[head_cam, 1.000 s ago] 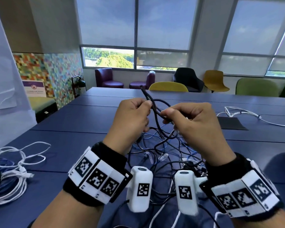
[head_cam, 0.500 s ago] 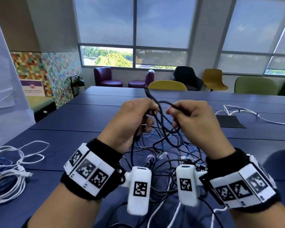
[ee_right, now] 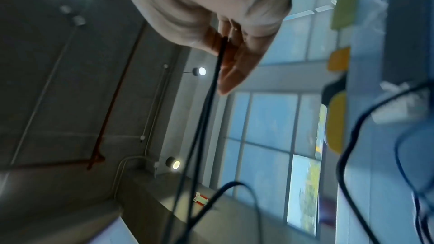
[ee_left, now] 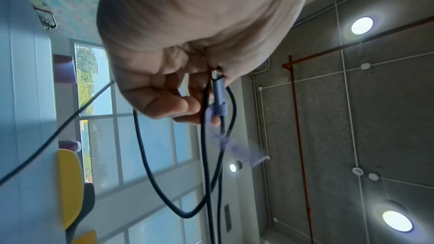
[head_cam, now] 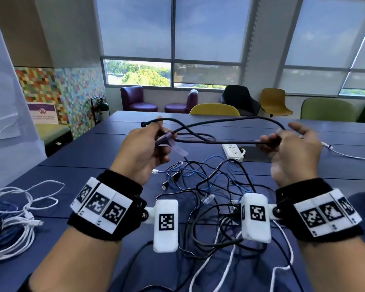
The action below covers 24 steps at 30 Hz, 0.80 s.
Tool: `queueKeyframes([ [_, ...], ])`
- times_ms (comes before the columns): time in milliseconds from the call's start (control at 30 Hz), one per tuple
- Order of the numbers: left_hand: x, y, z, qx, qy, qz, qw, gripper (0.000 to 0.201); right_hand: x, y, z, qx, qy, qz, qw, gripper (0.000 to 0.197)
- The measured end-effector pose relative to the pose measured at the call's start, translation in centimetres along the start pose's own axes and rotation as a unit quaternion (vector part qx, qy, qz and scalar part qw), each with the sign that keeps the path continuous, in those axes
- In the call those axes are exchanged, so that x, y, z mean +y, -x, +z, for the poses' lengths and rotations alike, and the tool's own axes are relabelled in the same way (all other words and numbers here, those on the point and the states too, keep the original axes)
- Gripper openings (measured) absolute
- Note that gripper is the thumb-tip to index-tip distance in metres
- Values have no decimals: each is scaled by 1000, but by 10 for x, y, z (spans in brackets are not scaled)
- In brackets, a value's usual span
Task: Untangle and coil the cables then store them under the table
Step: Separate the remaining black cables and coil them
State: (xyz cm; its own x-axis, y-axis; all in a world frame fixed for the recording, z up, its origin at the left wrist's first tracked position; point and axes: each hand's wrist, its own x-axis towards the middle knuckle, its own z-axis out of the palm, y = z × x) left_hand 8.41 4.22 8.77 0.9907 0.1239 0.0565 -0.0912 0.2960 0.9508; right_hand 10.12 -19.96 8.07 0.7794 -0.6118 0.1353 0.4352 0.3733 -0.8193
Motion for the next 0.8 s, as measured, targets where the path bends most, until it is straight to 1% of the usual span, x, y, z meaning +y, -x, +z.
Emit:
queueKeyframes([
  [33,-2,-1,-1,6,-11,-4,1000,28,2,-4,0,-6,-38,44,998,28],
  [67,-3,-2,-2,10,-29,-8,999,29,4,-7,-1,-18,-53,87,995,26],
  [100,-3,-4,-4,10,-61,-13,998,30,5,-9,-3,-40,-39,122,991,23],
  [133,-4,-6,-6,9,-107,-18,994,31,4,-10,-5,-77,2,143,987,19],
  [167,-4,-9,-8,4,-165,-25,986,31,3,-11,-8,-119,57,145,981,17],
  [200,-4,-10,-10,-5,-229,-35,973,32,2,-11,-10,-153,111,130,973,16],
  [233,-5,-11,-13,-17,-294,-52,954,33,0,-10,-10,-173,152,102,968,17],
  [300,-5,-8,-18,-69,-416,-94,902,40,-3,-5,-7,-184,184,46,964,19],
  [333,-6,-6,-19,-105,-476,-110,866,44,-4,-2,-5,-193,184,26,963,21],
  [367,-5,-3,-20,-138,-532,-113,828,48,-6,2,-3,-208,182,11,961,22],
  [400,-5,-2,-20,-161,-582,-97,791,52,-6,6,-1,-226,182,-2,957,22],
  [433,-5,-1,-19,-168,-625,-64,760,55,-7,10,0,-243,186,-17,952,22],
  [467,-6,0,-17,-156,-655,-18,739,59,-8,14,1,-259,189,-35,947,22],
  [500,-7,1,-13,-131,-662,34,737,61,-8,18,3,-274,190,-55,941,22],
  [533,-10,1,-8,-111,-634,80,762,61,-9,22,4,-290,188,-73,935,22],
  [567,-13,3,-2,-110,-581,108,799,61,-9,26,5,-308,179,-86,930,22],
  [600,-16,4,4,-136,-520,118,835,60,-10,29,6,-326,165,-93,926,22],
  [633,-20,5,10,-176,-463,119,860,56,-10,32,7,-341,150,-97,923,22],
  [667,-26,5,14,-213,-420,123,874,45,-10,33,7,-350,138,-105,921,22],
  [700,-29,6,17,-234,-382,128,885,31,-10,34,7,-349,133,-117,920,21],
  [733,-30,7,18,-235,-340,133,901,21,-11,34,6,-341,133,-135,921,19],
  [767,-30,7,19,-224,-288,135,921,23,-13,32,5,-328,137,-156,922,16],
  [800,-28,7,20,-207,-212,129,946,29,-14,30,4,-313,146,-179,921,13],
])
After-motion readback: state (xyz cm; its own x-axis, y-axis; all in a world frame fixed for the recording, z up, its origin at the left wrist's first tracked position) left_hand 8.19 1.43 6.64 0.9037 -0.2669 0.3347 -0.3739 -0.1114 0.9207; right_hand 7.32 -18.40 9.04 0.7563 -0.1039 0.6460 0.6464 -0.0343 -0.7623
